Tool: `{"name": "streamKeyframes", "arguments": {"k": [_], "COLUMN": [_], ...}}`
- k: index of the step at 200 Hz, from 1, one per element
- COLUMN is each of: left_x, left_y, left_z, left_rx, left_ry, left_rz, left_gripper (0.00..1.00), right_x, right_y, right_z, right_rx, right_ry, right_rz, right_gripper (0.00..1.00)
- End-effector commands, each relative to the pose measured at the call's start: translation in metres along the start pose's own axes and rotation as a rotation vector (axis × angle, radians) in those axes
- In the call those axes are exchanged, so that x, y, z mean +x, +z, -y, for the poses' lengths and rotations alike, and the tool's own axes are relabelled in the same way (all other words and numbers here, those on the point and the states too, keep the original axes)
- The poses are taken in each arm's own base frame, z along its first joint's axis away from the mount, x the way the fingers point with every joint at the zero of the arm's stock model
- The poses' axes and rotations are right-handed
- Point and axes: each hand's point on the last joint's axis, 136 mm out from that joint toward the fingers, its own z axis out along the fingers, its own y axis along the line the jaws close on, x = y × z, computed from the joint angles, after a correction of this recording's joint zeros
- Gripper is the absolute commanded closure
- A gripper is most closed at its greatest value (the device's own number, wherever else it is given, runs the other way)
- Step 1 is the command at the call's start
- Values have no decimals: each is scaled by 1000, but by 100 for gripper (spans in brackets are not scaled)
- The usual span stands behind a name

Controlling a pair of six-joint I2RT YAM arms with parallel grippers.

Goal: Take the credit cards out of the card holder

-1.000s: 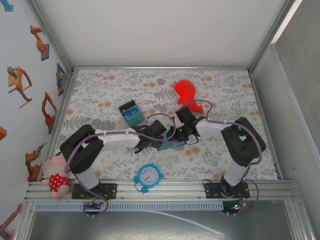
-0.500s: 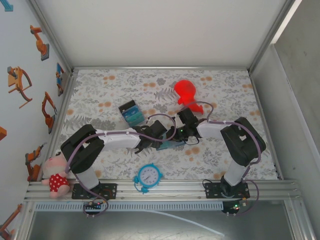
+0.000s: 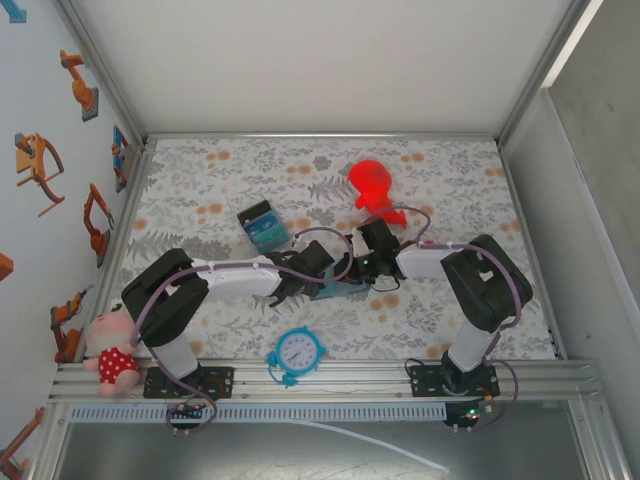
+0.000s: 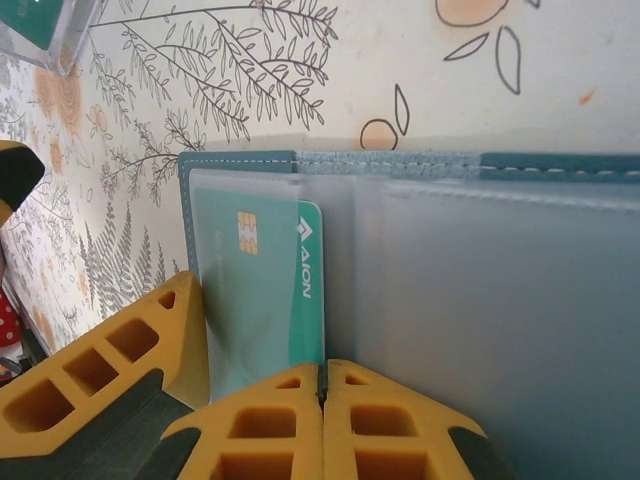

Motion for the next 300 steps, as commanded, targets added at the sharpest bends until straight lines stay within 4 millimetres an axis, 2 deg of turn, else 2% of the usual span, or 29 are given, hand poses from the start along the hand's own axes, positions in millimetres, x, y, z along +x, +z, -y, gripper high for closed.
{"name": "streamKeyframes", "arguments": {"k": [1, 42, 124, 166, 246, 270, 300], "left_x": [11, 6, 3, 1, -35, -35, -25], "left_y": [2, -3, -3, -3, -24, -21, -11], "left_z": [2, -2, -4, -3, 5, 9, 12], "left_rx": [-13, -18, -28, -31, 25, 32, 22], "left_ry": [45, 35, 42, 54, 8, 19, 35], "left_rz": [-42, -26, -20, -20, 70, 64, 29], "left_gripper": [3, 3, 3, 3, 3, 3, 3], "right_x": [1, -3, -4, -5, -5, -4, -4], "right_y": [-6, -14, -26, -25, -24, -24, -25], "right_z": [-3, -6, 10, 5, 6, 6, 5], "right_rx": [-18, -19, 61, 27, 31, 32, 30], "right_ry": [-5, -19, -4, -5, -1, 0, -4], "right_rz": [15, 46, 84, 79, 77, 76, 79], "right_gripper": [100, 100, 100, 100, 100, 100, 100]}}
